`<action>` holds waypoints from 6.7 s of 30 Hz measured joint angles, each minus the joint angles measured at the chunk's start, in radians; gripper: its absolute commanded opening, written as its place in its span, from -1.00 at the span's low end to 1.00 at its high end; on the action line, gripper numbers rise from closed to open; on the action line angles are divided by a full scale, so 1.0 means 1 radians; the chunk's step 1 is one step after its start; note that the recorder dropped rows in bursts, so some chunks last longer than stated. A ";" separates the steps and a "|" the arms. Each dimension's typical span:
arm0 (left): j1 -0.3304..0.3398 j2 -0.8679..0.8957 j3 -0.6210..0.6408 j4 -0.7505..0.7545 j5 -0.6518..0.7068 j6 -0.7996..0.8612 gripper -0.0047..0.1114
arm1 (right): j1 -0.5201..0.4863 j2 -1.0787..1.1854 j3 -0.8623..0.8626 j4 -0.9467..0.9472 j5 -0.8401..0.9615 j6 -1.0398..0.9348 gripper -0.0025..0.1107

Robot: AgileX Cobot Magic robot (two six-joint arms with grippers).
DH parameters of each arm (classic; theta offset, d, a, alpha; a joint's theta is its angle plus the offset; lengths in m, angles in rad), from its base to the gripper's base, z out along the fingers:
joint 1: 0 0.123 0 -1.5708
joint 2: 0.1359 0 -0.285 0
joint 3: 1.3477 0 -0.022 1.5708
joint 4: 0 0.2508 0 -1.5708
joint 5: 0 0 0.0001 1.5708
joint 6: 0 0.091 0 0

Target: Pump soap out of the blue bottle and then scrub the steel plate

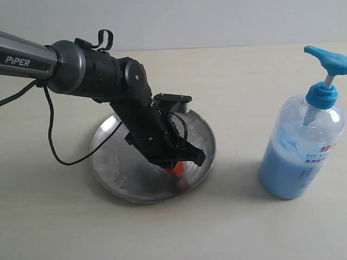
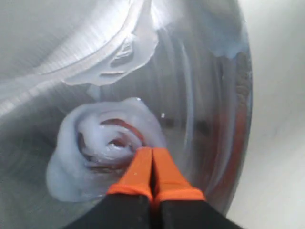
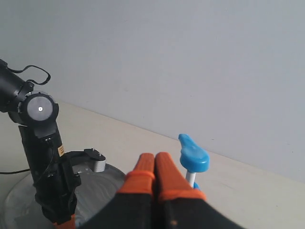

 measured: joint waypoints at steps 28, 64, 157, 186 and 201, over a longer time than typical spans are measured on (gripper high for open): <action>0.002 -0.008 -0.006 0.211 0.026 -0.076 -0.92 | 0.000 0.000 0.000 0.000 0.000 0.000 -0.96; -0.001 -0.150 0.014 0.288 -0.172 -0.153 -0.92 | 0.000 0.000 0.000 -0.003 0.000 0.000 -0.96; -0.001 -1.745 0.564 0.319 -0.107 -0.153 -0.92 | 0.000 0.062 0.051 0.023 0.015 0.009 -0.96; 0.333 -2.054 1.096 0.370 -0.504 -0.238 -0.92 | 0.000 0.062 0.051 0.023 0.015 0.009 -0.96; 0.504 -2.128 1.312 0.609 -0.506 -0.466 -0.92 | 0.000 0.062 0.051 0.023 0.015 0.009 -0.96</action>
